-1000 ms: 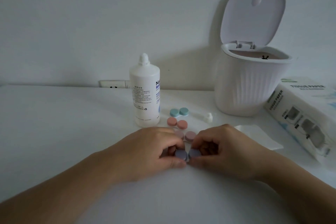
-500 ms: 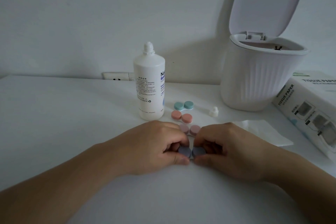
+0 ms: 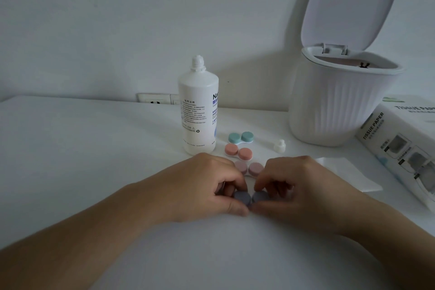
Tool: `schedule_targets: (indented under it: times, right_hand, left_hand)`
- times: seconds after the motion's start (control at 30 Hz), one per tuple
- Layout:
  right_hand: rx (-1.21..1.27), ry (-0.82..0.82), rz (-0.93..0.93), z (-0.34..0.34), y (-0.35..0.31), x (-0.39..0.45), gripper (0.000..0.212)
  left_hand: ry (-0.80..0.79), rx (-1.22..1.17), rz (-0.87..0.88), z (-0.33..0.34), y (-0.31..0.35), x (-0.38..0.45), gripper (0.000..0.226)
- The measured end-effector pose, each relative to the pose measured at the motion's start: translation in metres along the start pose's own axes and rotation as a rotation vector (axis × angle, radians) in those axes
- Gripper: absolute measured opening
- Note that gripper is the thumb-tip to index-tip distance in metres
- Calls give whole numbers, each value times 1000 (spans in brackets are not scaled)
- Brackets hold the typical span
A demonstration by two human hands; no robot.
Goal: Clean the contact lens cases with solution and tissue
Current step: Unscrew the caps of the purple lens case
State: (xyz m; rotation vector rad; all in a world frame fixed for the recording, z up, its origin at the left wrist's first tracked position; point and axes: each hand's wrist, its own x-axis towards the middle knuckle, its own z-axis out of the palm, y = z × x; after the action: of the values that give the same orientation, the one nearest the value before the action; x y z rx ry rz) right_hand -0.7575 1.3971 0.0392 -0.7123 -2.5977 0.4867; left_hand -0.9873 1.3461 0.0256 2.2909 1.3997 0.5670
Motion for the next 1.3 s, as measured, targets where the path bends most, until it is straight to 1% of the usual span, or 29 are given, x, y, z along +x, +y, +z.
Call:
schedule_targets:
  times: [0.03,0.17,0.27,0.33,0.4,0.47,0.57,0.7,0.77,0.83,0.9,0.93,1.1,1.23,1.3]
  right_hand:
    - [32,-10,-5,0,0,0,12]
    - [136,-95,9,-5,1,-4,32]
    - [120,-29,52,-3,3,-2,27]
    - [82,0,59,-1,2,0,22]
    - [61,-5,32,0,1,-1,18]
    - [81,-47,7,-4,0,-4,13]
    - [107,-84,-24,-8,1,-5,19]
    - [51,-24,30,-6,2,-3,24]
    - [34,-27,29,-3,1,-2,20]
    - [61,-67,4,-4,0,-3,19]
    - [109,-117,-12,-7,0,-4,30]
    - [124,-124,-13,-8,1,-4,32]
    - [53,-47,17,-4,2,-2,29]
    - [26,-57,-4,-1,1,-1,15]
    - [27,-84,-34,-3,0,-2,13]
  left_hand:
    - [-2,-6,-3,0,0,0,30]
    - [0,-38,-20,0,-1,0,31]
    - [1,-41,-34,1,0,1,35]
    - [-1,-43,-36,0,0,0,32]
    - [1,-46,-42,0,0,0,31]
    - [2,-52,-42,0,0,0,31]
    - [8,-74,-33,0,2,0,29]
    - [11,-90,-67,1,1,0,30]
    - [10,-94,-69,1,1,-1,30]
    - [9,-94,-70,1,2,-1,29]
    - [14,-96,-77,1,2,-1,27]
    - [16,-100,-83,2,2,-1,27]
    - [13,-98,-82,1,4,-1,23]
    - [14,-101,-86,2,4,-1,24]
    - [17,-96,-84,3,4,-1,25]
